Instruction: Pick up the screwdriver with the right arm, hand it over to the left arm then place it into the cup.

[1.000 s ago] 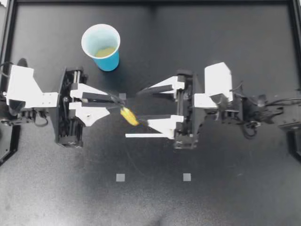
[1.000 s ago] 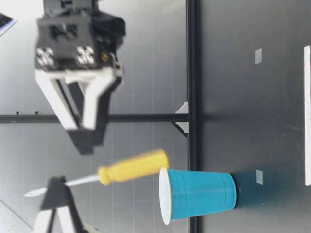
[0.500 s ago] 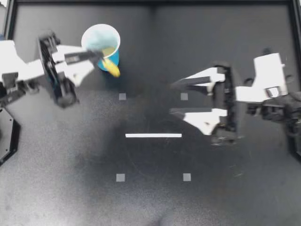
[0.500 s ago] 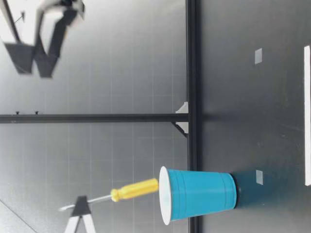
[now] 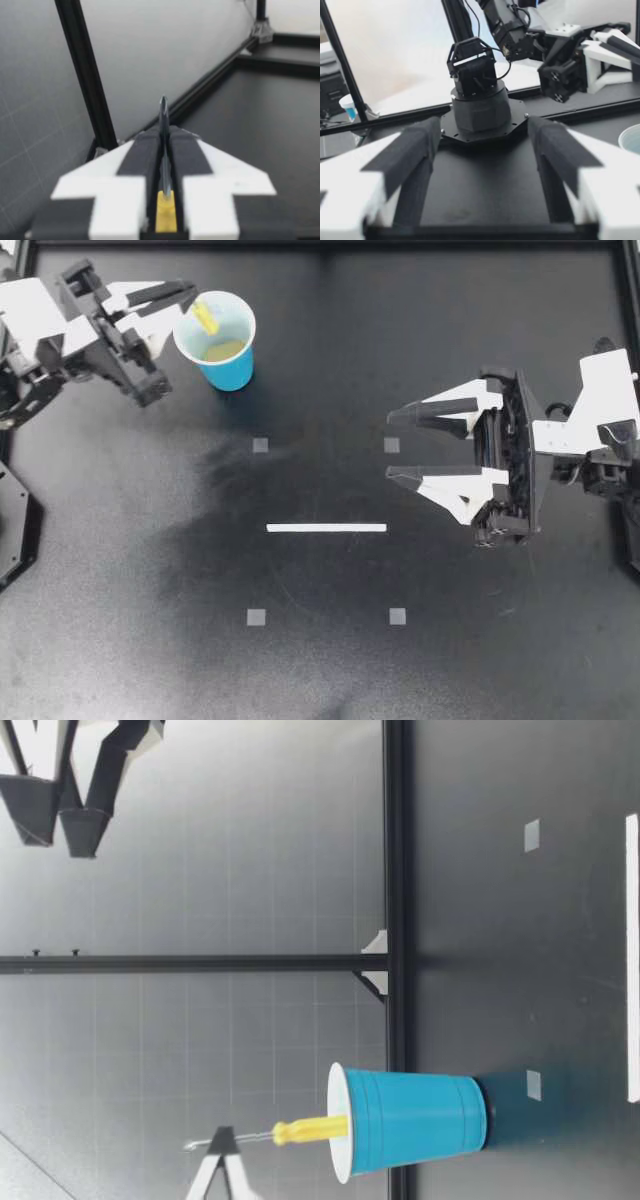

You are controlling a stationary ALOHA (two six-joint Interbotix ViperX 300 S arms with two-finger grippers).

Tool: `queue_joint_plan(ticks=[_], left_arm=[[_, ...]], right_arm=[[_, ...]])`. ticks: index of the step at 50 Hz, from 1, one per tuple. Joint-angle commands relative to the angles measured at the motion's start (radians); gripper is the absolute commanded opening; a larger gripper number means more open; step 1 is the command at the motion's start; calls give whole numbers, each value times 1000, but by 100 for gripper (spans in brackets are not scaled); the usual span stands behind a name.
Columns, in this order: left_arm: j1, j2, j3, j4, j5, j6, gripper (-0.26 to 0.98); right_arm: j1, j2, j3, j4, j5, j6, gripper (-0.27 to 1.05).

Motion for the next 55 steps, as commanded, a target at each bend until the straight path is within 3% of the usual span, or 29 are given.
queue_joint_plan(ticks=[1, 13, 22, 34, 45, 55], left_arm=[[6, 15, -32, -5, -9, -2, 15], [5, 14, -37, -5, -2, -21, 51], [-15, -25, -29, 18, 15, -57, 55], [-186, -103, -29, 101, 61, -152, 55], [-362, -143, -41, 110, 84, -190, 55], [-479, -147, -67, 110, 86, -212, 55]], right_arm=[[-6, -8, -11, 2, -9, 2, 68], [-6, -6, -11, 2, -8, 5, 68], [-6, 5, -9, 3, -9, 3, 67], [-6, 15, -11, 5, -5, 0, 67], [-6, 15, -11, 3, 6, -2, 67], [-6, 15, -11, 2, 23, -2, 67]])
